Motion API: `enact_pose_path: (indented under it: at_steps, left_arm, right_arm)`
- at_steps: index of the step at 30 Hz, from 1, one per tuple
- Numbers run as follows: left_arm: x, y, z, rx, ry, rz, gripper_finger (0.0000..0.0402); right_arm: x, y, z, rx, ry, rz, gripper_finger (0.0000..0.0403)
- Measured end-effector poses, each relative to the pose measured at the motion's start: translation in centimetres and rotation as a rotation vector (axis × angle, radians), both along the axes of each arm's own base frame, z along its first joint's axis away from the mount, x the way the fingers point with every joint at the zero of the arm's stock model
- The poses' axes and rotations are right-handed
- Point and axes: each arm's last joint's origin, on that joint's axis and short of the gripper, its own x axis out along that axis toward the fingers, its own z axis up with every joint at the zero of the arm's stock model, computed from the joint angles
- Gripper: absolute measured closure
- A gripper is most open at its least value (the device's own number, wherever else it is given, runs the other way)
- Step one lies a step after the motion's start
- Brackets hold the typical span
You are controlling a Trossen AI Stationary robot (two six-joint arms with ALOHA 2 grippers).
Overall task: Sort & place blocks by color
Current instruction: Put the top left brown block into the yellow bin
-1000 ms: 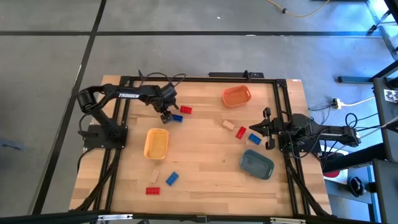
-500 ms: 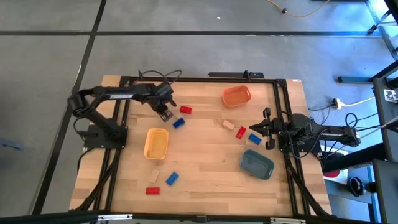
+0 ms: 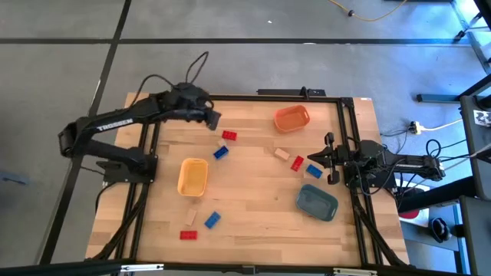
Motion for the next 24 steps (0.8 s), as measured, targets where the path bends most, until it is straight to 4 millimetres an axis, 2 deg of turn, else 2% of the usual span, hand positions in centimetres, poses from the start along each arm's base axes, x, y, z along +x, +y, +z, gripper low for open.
enact_pose_path:
  at_steps: [5, 8, 11, 14, 18, 22, 24]
  left_arm:
    - [2.6, 3.1, 4.3, 0.103, -0.115, 0.003, 0.0401]
    - [3.2, 5.1, 5.9, 0.135, -0.12, 0.01, 0.0401]
    - [3.0, 5.8, 6.4, 0.131, -0.089, -0.005, 0.0401]
    - [3.2, 5.0, 5.4, 0.126, -0.013, -0.049, 0.0401]
    - [3.5, 2.6, 2.8, 0.105, 0.051, -0.103, 0.0401]
    - [4.1, -0.3, -0.4, 0.111, 0.016, -0.155, 0.0401]
    - [4.5, -1.9, -1.4, 0.132, -0.055, -0.196, 0.0401]
  right_arm:
    - [0.0, 0.0, 0.0, 0.0, 0.0, 0.0, 0.0396]
    - [0.0, 0.0, 0.0, 0.0, 0.0, 0.0, 0.0396]
    - [0.0, 0.0, 0.0, 0.0, 0.0, 0.0, 0.0396]
    - [0.0, 0.0, 0.0, 0.0, 0.0, 0.0, 0.0396]
    - [0.0, 0.0, 0.0, 0.0, 0.0, 0.0, 0.0396]
    - [0.0, 0.0, 0.0, 0.0, 0.0, 0.0, 0.0396]
    - [0.0, 0.0, 0.0, 0.0, 0.0, 0.0, 0.0396]
